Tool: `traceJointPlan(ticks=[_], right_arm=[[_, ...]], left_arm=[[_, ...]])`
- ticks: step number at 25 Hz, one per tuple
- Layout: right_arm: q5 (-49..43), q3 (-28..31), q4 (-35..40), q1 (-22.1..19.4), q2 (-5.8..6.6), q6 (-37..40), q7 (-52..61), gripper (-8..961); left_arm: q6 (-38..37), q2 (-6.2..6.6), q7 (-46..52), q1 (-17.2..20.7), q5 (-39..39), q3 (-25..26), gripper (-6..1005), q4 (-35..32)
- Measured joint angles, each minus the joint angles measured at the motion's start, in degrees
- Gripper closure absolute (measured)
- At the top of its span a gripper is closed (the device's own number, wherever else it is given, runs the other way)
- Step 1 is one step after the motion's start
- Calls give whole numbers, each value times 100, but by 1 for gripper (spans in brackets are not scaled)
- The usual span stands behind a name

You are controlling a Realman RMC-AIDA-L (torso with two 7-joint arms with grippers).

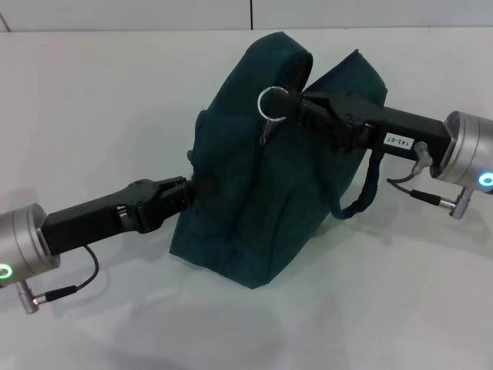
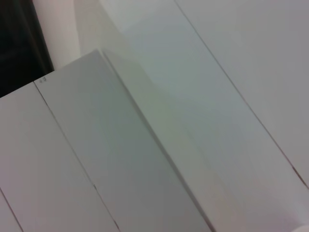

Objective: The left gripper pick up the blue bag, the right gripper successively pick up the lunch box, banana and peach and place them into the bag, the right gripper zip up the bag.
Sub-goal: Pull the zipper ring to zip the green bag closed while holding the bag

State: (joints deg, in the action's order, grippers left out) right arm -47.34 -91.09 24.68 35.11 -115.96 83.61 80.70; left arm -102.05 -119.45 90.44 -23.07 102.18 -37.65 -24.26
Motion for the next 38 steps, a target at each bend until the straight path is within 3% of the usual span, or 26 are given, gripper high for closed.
traceJointPlan(ticks=[27,38], right_arm=[[165,90,-33,-73,28,238,51,934],[216,234,-387,-9,22,64,217,933]], left_arm=[[120,-9,-17,-39,6,-76,945,1],[88,-15,-24,-40,-30,-284,946,21]])
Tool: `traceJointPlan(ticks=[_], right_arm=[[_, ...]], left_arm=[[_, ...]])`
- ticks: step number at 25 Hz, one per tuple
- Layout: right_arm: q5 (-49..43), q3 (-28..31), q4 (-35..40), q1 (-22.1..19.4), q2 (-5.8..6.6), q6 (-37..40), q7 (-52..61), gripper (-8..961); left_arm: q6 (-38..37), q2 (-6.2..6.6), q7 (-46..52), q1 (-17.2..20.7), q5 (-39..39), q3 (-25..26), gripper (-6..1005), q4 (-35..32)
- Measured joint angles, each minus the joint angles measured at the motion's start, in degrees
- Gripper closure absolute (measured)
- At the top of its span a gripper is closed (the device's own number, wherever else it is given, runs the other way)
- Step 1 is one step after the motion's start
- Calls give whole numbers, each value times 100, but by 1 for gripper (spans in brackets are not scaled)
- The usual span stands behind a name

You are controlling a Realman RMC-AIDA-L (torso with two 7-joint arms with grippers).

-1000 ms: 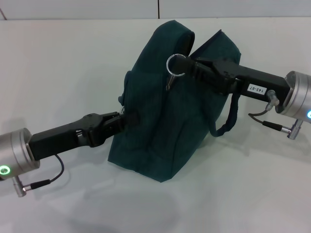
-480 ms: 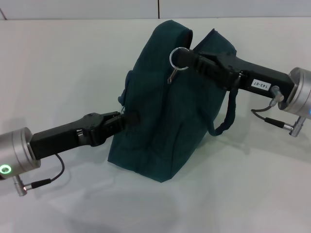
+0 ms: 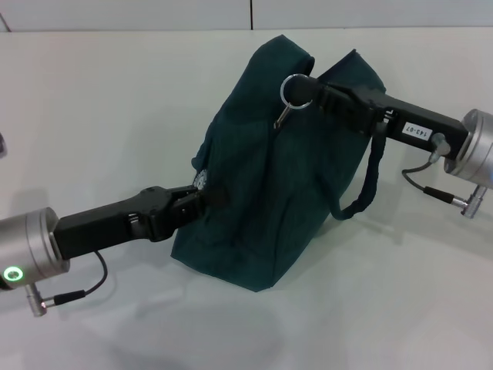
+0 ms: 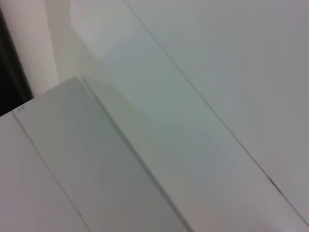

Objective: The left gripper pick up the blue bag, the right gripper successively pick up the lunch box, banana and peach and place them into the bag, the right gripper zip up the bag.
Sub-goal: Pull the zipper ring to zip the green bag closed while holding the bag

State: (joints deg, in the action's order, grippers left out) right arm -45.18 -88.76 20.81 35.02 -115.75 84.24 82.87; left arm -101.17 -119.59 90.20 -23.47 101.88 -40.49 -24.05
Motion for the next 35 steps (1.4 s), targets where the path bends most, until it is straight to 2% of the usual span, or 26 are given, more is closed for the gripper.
traceJointPlan(ticks=[7,18,35], right_arm=[[3,4,-10,-20,4,-149,214,932],[22,161,27,-78,-4,243,170,930],[18,226,-2,-116,-1,139,186,928]], left_arm=[[-4,-3,-2,0,-11,-3,945,58],[14,-3,-3,-16,-119,23,946,59],[-269,12,-2,-29,-99,-3,945,59]])
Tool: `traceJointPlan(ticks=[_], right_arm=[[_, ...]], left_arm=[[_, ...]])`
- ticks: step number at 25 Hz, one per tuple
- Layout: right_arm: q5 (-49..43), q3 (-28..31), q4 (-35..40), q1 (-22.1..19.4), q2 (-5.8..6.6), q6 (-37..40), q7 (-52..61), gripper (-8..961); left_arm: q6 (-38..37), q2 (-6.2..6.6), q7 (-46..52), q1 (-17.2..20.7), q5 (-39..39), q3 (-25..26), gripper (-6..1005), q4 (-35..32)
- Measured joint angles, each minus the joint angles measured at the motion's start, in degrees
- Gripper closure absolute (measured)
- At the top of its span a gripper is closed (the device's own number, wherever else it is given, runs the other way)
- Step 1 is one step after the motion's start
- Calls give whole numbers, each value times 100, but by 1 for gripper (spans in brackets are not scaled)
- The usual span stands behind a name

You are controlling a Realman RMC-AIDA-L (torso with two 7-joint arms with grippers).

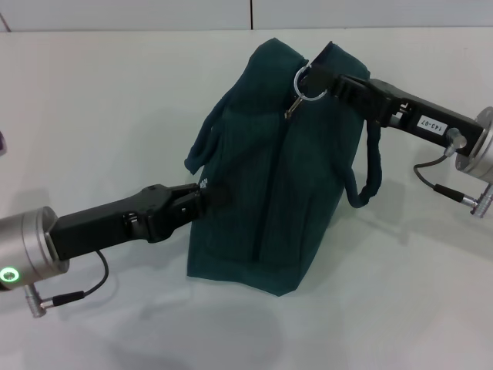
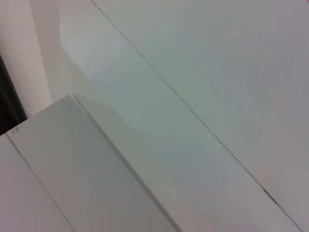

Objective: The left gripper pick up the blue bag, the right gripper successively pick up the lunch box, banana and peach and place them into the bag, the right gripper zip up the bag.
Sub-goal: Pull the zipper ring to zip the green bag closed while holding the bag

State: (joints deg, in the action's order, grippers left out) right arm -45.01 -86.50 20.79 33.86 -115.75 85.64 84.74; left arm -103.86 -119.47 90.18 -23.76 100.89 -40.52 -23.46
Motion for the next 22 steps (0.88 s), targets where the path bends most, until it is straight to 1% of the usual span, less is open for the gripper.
traceJointPlan(ticks=[22], right_arm=[[1,2,-5,-6,-7,-98,-21,925]], left_arm=[[-209,10,1,107,65,-26,946,8]])
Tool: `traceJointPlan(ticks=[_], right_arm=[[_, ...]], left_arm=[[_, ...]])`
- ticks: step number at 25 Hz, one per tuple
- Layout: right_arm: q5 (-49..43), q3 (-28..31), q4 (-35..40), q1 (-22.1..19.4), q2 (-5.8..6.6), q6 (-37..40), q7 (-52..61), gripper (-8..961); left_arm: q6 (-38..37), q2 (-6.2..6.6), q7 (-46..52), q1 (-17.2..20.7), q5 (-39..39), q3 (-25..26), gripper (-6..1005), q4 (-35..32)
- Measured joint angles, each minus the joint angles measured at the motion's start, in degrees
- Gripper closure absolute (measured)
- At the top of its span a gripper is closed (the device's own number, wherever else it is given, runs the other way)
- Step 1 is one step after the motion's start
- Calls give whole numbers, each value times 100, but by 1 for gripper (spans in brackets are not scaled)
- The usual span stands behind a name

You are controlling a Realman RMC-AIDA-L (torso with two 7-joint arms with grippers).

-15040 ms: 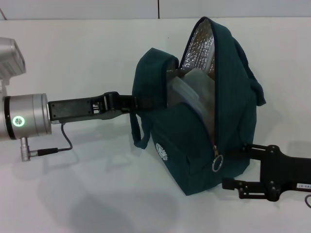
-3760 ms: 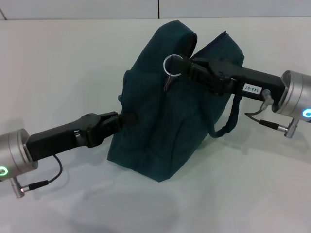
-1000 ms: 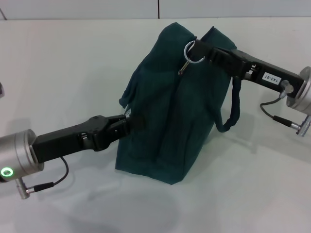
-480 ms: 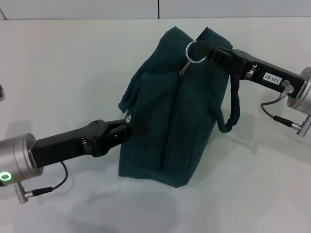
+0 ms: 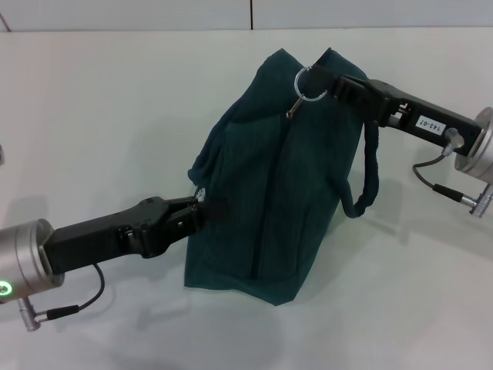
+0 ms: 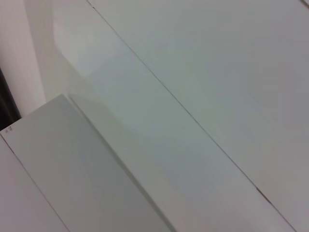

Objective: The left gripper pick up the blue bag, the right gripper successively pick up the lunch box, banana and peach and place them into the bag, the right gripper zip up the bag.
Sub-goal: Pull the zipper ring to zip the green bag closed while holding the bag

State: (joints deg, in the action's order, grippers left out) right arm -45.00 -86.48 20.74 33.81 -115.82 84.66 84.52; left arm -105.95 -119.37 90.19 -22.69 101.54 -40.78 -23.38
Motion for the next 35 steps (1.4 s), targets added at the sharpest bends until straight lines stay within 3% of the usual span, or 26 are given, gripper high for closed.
traceJointPlan(ticks=[14,19,21,32,35], right_arm=[[-52,-51,55,71,3,43,-6,924],[-62,-145,63,140,0,46,-6,923],[-64,-243,68,195,2,48,-10,923],[-133,-389,75,356,-3,51,-15,921],[-133,-389,75,366,-2,52,-15,921]], left_arm=[[49,-15,-142,-55,-59,71,945,148],[49,-6,-82,-54,-158,71,813,150],[46,-7,1,-43,-288,71,597,150],[58,-15,293,-118,-415,39,381,159],[72,-17,295,-120,-416,36,381,159]])
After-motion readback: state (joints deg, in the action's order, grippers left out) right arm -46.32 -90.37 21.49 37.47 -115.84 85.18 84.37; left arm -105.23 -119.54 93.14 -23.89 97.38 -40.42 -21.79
